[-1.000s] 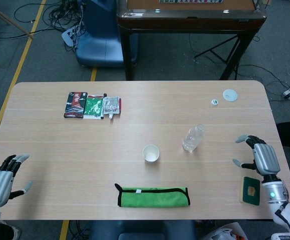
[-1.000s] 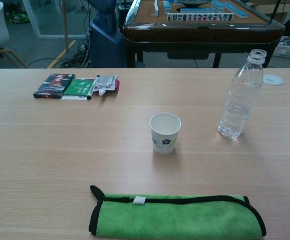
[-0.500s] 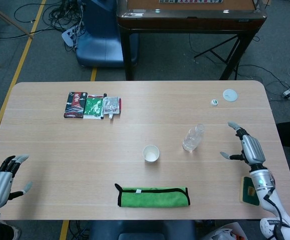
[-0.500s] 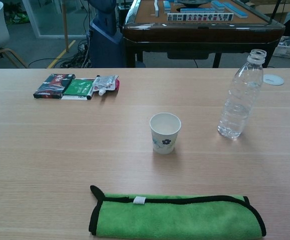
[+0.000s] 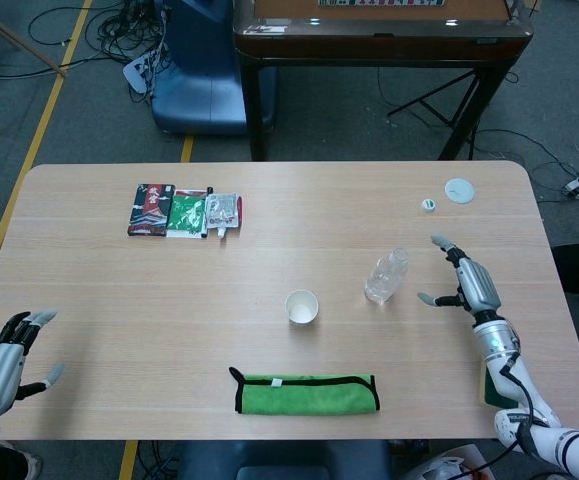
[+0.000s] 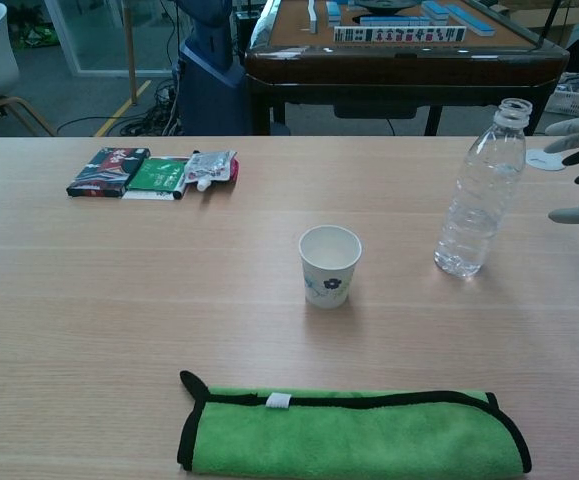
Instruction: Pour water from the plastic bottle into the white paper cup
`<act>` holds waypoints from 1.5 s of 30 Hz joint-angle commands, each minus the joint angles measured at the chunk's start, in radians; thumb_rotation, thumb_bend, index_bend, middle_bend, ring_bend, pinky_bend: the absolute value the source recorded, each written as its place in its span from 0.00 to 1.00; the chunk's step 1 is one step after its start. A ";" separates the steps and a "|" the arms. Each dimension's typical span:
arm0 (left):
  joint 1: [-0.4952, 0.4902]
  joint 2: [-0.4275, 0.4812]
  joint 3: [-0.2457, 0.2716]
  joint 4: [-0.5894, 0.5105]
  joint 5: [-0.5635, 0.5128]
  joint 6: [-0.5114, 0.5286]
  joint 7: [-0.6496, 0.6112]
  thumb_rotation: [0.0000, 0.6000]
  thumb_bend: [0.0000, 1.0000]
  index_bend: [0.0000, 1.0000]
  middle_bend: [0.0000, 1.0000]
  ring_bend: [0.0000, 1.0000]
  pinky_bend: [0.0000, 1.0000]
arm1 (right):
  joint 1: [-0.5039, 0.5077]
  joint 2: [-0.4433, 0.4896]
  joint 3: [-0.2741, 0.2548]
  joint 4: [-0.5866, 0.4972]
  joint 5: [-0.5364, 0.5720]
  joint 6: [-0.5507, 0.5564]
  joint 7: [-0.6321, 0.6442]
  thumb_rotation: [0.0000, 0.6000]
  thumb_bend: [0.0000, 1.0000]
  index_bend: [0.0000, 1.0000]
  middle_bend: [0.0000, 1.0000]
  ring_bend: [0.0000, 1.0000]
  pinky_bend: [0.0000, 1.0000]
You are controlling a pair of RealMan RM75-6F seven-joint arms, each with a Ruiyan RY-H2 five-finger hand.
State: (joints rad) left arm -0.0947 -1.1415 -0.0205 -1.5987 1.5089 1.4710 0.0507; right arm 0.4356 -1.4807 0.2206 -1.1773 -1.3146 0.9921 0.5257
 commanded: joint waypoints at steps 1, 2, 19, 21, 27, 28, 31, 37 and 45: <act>0.000 0.000 0.000 0.001 0.000 0.000 -0.001 1.00 0.22 0.17 0.21 0.14 0.44 | 0.025 -0.030 -0.005 0.039 -0.017 -0.021 0.033 1.00 0.00 0.12 0.14 0.14 0.23; 0.000 0.000 0.001 0.001 0.000 -0.001 -0.002 1.00 0.22 0.17 0.21 0.14 0.44 | 0.031 -0.037 -0.008 0.050 -0.023 -0.024 0.040 1.00 0.00 0.12 0.14 0.14 0.23; 0.002 0.005 0.004 -0.008 0.000 -0.005 -0.005 1.00 0.22 0.17 0.21 0.14 0.44 | 0.100 -0.131 -0.028 0.149 -0.051 -0.070 0.103 1.00 0.00 0.12 0.15 0.14 0.23; 0.002 0.010 0.006 -0.013 -0.003 -0.011 -0.009 1.00 0.22 0.17 0.21 0.14 0.44 | 0.105 -0.143 -0.032 0.163 -0.060 -0.068 0.120 1.00 0.00 0.12 0.16 0.14 0.23; 0.003 0.013 0.006 -0.016 -0.004 -0.011 -0.011 1.00 0.22 0.17 0.21 0.14 0.44 | 0.118 -0.172 -0.047 0.203 -0.093 -0.051 0.175 1.00 0.00 0.12 0.17 0.14 0.23; 0.003 0.013 0.006 -0.016 -0.004 -0.011 -0.011 1.00 0.22 0.17 0.21 0.14 0.44 | 0.121 -0.176 -0.050 0.210 -0.096 -0.051 0.181 1.00 0.00 0.12 0.18 0.14 0.23; 0.003 0.013 0.006 -0.016 -0.004 -0.011 -0.011 1.00 0.22 0.17 0.21 0.14 0.44 | 0.125 -0.181 -0.054 0.221 -0.100 -0.053 0.193 1.00 0.00 0.12 0.18 0.14 0.23; 0.002 0.013 0.007 -0.015 -0.005 -0.015 -0.010 1.00 0.22 0.17 0.21 0.14 0.44 | 0.133 -0.182 -0.060 0.227 -0.102 -0.057 0.208 1.00 0.00 0.12 0.19 0.14 0.23; 0.003 0.013 0.007 -0.015 -0.006 -0.015 -0.012 1.00 0.23 0.17 0.21 0.14 0.44 | 0.142 -0.191 -0.069 0.238 -0.104 -0.060 0.206 1.00 0.00 0.12 0.23 0.15 0.23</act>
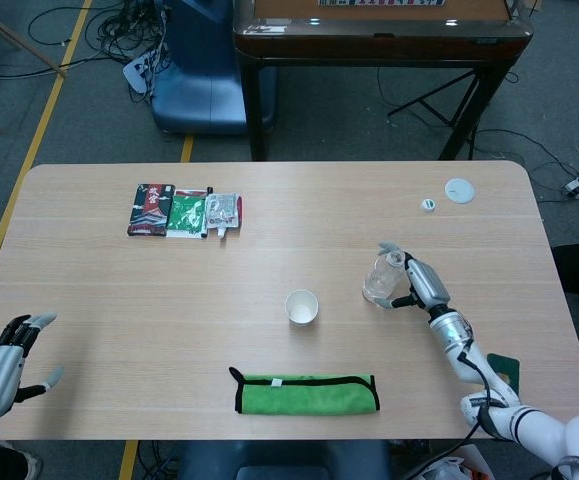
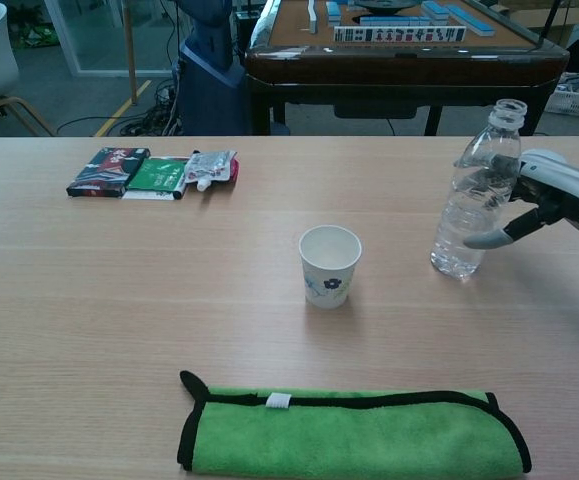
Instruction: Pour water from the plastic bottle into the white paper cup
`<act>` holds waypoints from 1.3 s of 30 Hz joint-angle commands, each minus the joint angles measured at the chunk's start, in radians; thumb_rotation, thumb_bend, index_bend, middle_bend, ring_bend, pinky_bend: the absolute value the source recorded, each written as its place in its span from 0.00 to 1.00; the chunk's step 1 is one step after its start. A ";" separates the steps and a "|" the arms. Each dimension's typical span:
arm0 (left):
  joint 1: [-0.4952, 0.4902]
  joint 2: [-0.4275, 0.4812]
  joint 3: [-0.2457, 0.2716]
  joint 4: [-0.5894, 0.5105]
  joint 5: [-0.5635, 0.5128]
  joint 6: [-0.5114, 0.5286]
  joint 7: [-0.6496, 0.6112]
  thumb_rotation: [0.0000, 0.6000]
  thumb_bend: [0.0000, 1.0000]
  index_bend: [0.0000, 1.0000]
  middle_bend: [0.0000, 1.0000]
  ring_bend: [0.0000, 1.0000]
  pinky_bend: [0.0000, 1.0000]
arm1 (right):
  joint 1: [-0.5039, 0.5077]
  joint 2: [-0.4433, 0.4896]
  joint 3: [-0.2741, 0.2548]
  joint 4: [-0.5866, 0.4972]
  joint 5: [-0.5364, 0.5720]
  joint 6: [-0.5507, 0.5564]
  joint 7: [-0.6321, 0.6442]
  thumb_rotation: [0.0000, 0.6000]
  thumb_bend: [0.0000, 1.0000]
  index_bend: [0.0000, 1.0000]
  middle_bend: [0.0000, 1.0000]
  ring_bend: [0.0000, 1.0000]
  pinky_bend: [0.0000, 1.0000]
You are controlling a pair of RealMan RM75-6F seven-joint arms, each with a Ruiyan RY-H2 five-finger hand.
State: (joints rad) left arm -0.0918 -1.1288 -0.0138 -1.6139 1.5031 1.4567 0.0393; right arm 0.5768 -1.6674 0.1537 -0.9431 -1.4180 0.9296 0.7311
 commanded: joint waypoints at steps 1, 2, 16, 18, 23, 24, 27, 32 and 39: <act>0.000 0.001 0.000 0.000 0.000 -0.001 -0.001 1.00 0.22 0.17 0.21 0.14 0.44 | 0.001 -0.007 -0.002 0.007 -0.001 0.004 0.001 1.00 0.00 0.13 0.23 0.15 0.23; 0.000 0.001 0.000 0.000 0.000 -0.001 -0.001 1.00 0.22 0.17 0.21 0.14 0.44 | 0.001 -0.011 -0.003 0.012 -0.002 0.006 0.002 1.00 0.00 0.13 0.24 0.16 0.23; 0.000 0.004 0.002 -0.004 -0.002 -0.005 0.000 1.00 0.22 0.17 0.21 0.14 0.44 | 0.009 -0.032 -0.006 0.044 0.000 0.010 0.039 1.00 0.00 0.27 0.35 0.24 0.28; 0.000 0.004 0.002 -0.004 -0.003 -0.006 0.001 1.00 0.22 0.17 0.21 0.14 0.44 | 0.009 -0.032 -0.006 0.044 0.002 0.008 0.040 1.00 0.00 0.28 0.36 0.25 0.29; 0.001 0.005 0.003 -0.006 -0.005 -0.009 0.003 1.00 0.22 0.17 0.21 0.14 0.44 | 0.012 -0.031 -0.007 0.044 0.005 0.001 0.046 1.00 0.00 0.32 0.39 0.27 0.32; 0.001 0.006 0.003 -0.006 -0.006 -0.009 0.003 1.00 0.23 0.17 0.21 0.14 0.44 | 0.012 -0.031 -0.007 0.046 0.005 0.000 0.046 1.00 0.00 0.32 0.40 0.27 0.32; 0.000 0.006 0.003 -0.006 -0.008 -0.011 0.003 1.00 0.22 0.17 0.21 0.14 0.44 | 0.013 -0.033 -0.006 0.049 0.009 -0.002 0.045 1.00 0.01 0.36 0.42 0.30 0.34; 0.000 0.006 0.004 -0.006 -0.008 -0.013 0.004 1.00 0.22 0.17 0.21 0.14 0.44 | 0.014 -0.041 0.000 0.053 0.017 -0.002 0.046 1.00 0.06 0.41 0.47 0.36 0.35; 0.001 0.007 0.004 -0.006 -0.010 -0.014 0.004 1.00 0.22 0.17 0.21 0.14 0.44 | 0.015 -0.044 0.005 0.056 0.021 0.004 0.042 1.00 0.11 0.48 0.52 0.40 0.39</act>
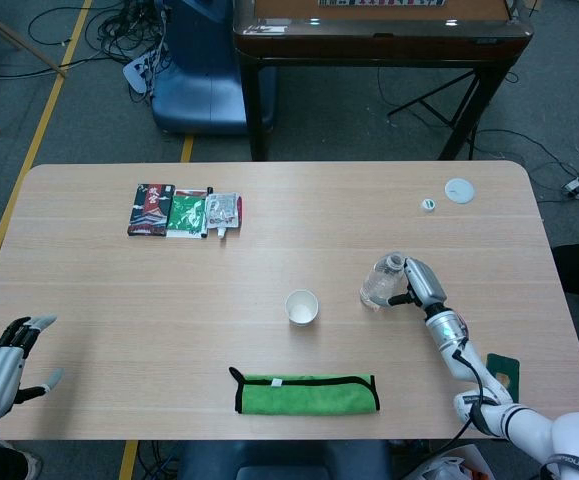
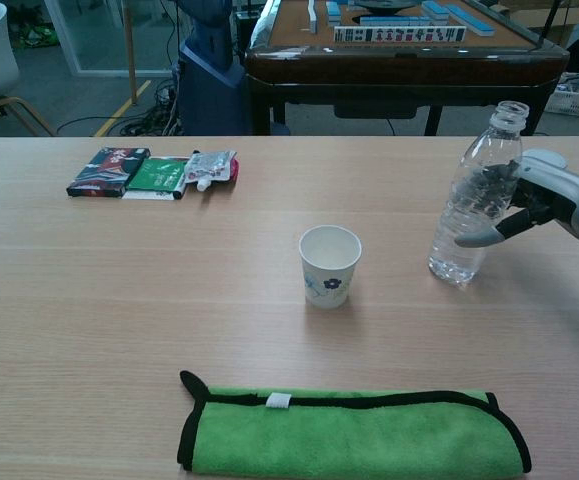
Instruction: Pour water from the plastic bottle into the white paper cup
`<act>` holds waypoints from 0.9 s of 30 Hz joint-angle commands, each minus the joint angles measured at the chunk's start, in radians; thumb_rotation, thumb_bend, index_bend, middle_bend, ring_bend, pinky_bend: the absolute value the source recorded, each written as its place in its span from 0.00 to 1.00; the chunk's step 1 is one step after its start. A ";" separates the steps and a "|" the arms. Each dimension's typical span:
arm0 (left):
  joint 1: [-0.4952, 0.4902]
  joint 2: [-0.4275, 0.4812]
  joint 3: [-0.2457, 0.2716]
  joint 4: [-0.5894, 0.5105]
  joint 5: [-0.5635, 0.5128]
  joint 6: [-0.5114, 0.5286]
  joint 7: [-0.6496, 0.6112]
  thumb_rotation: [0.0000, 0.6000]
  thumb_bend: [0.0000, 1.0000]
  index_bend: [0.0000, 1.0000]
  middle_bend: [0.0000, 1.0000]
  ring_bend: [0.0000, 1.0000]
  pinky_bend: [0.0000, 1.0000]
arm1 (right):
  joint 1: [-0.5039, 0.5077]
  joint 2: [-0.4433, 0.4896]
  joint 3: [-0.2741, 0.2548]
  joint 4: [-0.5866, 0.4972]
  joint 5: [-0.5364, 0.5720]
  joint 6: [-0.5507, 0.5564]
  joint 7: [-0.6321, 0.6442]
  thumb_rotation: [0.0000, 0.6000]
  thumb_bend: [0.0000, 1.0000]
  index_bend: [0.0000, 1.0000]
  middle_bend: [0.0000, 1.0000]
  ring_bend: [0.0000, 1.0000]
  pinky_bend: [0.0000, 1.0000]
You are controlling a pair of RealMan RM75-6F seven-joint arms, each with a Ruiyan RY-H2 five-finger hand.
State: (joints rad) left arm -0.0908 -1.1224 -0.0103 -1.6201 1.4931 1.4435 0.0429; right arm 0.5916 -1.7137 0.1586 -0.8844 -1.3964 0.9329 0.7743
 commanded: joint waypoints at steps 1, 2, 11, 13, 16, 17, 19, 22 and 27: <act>0.000 0.000 0.000 0.000 0.000 0.000 0.001 1.00 0.22 0.17 0.21 0.14 0.44 | 0.000 0.005 0.001 -0.005 0.000 0.002 -0.006 1.00 0.12 0.49 0.53 0.40 0.40; 0.000 0.000 0.000 0.001 0.000 0.000 0.001 1.00 0.22 0.17 0.21 0.14 0.44 | 0.000 0.008 0.001 -0.010 -0.001 0.004 -0.010 1.00 0.12 0.50 0.54 0.41 0.41; 0.001 0.001 -0.002 -0.002 -0.002 0.001 -0.001 1.00 0.22 0.17 0.21 0.14 0.44 | 0.009 0.066 0.016 -0.102 0.018 0.002 -0.137 1.00 0.14 0.54 0.57 0.44 0.43; 0.000 0.001 -0.002 -0.001 -0.004 0.000 -0.002 1.00 0.22 0.17 0.21 0.14 0.44 | 0.015 0.087 0.019 -0.134 0.032 -0.015 -0.188 1.00 0.14 0.54 0.57 0.44 0.43; 0.000 0.002 -0.003 -0.001 -0.004 0.000 -0.003 1.00 0.22 0.17 0.21 0.14 0.44 | 0.021 0.112 0.028 -0.176 0.057 -0.027 -0.277 1.00 0.14 0.54 0.57 0.44 0.43; 0.000 0.003 -0.004 -0.001 -0.004 0.001 -0.004 1.00 0.22 0.17 0.21 0.14 0.44 | 0.023 0.118 0.033 -0.188 0.066 -0.030 -0.303 1.00 0.14 0.54 0.57 0.44 0.43; 0.001 0.003 -0.006 -0.001 -0.004 0.004 -0.005 1.00 0.22 0.17 0.21 0.14 0.44 | 0.027 0.132 0.043 -0.218 0.092 -0.041 -0.361 1.00 0.14 0.54 0.58 0.44 0.44; 0.001 0.005 -0.007 -0.003 -0.005 0.005 -0.007 1.00 0.22 0.17 0.21 0.14 0.44 | 0.036 0.147 0.054 -0.252 0.127 -0.055 -0.441 1.00 0.14 0.54 0.58 0.45 0.44; 0.001 0.007 -0.008 -0.003 -0.004 0.007 -0.009 1.00 0.22 0.17 0.21 0.14 0.44 | 0.053 0.162 0.061 -0.292 0.174 -0.075 -0.568 1.00 0.14 0.55 0.59 0.45 0.46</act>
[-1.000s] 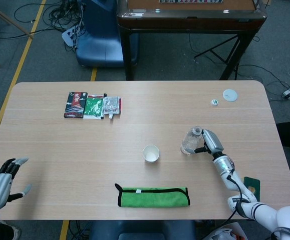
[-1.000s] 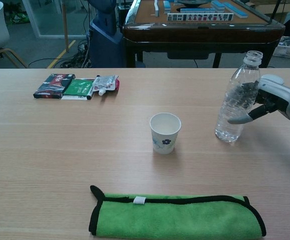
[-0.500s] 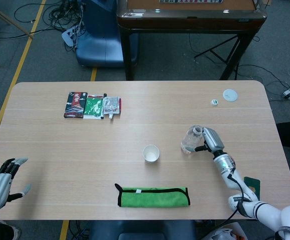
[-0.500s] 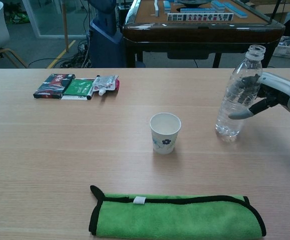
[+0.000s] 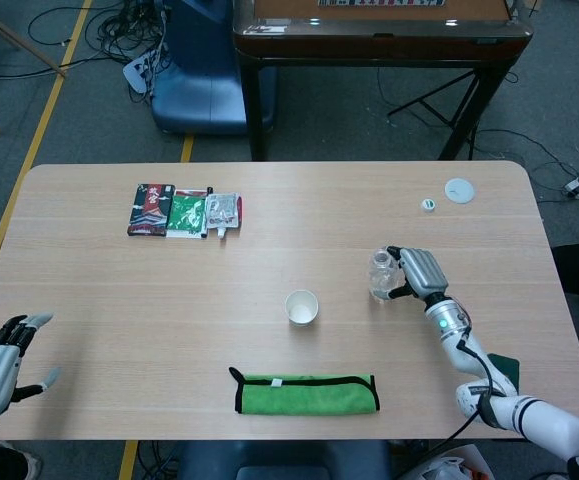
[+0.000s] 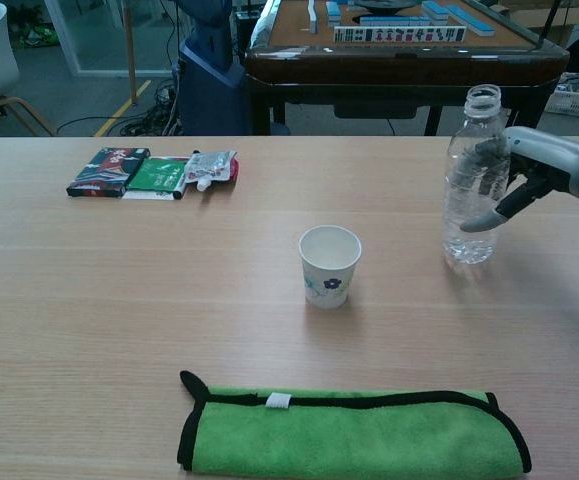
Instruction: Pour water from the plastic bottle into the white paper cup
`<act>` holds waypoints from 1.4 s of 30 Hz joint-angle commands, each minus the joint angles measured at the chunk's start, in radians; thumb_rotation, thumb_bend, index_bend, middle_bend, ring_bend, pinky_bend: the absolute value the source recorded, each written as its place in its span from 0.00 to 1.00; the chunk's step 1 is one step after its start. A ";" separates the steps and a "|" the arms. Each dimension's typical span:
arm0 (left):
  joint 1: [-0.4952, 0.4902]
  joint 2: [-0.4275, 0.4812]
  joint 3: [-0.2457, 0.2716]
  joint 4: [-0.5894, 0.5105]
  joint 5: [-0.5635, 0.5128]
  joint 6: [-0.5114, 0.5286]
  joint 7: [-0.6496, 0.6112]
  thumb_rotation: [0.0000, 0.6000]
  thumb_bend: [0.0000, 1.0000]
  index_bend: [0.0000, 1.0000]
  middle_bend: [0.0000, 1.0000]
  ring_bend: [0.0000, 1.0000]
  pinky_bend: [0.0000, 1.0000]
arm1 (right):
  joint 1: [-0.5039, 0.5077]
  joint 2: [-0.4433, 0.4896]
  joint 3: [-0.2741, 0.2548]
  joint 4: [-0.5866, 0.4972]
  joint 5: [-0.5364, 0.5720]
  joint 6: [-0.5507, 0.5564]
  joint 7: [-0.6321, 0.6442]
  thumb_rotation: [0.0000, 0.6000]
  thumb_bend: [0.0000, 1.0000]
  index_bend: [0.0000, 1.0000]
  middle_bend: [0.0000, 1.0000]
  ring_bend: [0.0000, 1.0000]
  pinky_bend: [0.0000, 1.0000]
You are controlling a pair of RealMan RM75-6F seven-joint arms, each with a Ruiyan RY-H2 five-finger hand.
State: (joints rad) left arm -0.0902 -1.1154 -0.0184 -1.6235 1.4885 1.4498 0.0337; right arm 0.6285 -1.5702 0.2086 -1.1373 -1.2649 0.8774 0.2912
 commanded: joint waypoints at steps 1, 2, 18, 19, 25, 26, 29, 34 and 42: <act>0.000 0.001 -0.001 0.000 0.000 0.001 0.000 1.00 0.22 0.17 0.21 0.14 0.44 | 0.020 0.021 0.014 -0.050 0.054 -0.023 -0.112 1.00 0.14 0.55 0.59 0.45 0.46; 0.000 0.001 -0.001 0.000 0.000 0.001 -0.001 1.00 0.22 0.17 0.21 0.14 0.44 | 0.023 0.023 0.016 -0.057 0.064 -0.025 -0.130 1.00 0.14 0.55 0.59 0.46 0.46; 0.003 0.015 -0.008 -0.009 -0.007 0.008 -0.022 1.00 0.22 0.17 0.21 0.14 0.44 | 0.085 0.019 0.025 -0.138 0.188 -0.061 -0.389 1.00 0.14 0.58 0.61 0.48 0.48; 0.003 0.015 -0.008 -0.009 -0.007 0.008 -0.023 1.00 0.22 0.17 0.21 0.14 0.44 | 0.091 0.020 0.024 -0.145 0.196 -0.064 -0.407 1.00 0.15 0.58 0.62 0.48 0.48; 0.004 0.019 -0.011 -0.012 -0.009 0.011 -0.028 1.00 0.22 0.17 0.21 0.14 0.44 | 0.129 0.025 0.021 -0.185 0.260 -0.067 -0.541 1.00 0.15 0.60 0.64 0.50 0.49; 0.004 0.020 -0.011 -0.012 -0.009 0.011 -0.029 1.00 0.22 0.17 0.21 0.14 0.44 | 0.137 0.026 0.020 -0.194 0.275 -0.066 -0.568 1.00 0.15 0.60 0.64 0.50 0.49; 0.005 0.022 -0.012 -0.013 -0.011 0.012 -0.028 1.00 0.22 0.17 0.21 0.14 0.44 | 0.152 0.033 0.018 -0.221 0.312 -0.061 -0.623 1.00 0.15 0.61 0.64 0.51 0.50; 0.005 0.023 -0.013 -0.014 -0.011 0.013 -0.029 1.00 0.22 0.17 0.21 0.14 0.44 | 0.175 0.045 0.000 -0.249 0.362 -0.046 -0.721 1.00 0.15 0.61 0.64 0.51 0.50; 0.005 0.022 -0.013 -0.012 -0.016 0.008 -0.028 1.00 0.22 0.17 0.21 0.14 0.44 | 0.226 0.067 -0.025 -0.301 0.470 -0.015 -0.892 1.00 0.15 0.61 0.64 0.51 0.50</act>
State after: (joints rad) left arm -0.0854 -1.0932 -0.0312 -1.6360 1.4733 1.4580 0.0059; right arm 0.8360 -1.5116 0.1940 -1.4210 -0.8256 0.8510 -0.5638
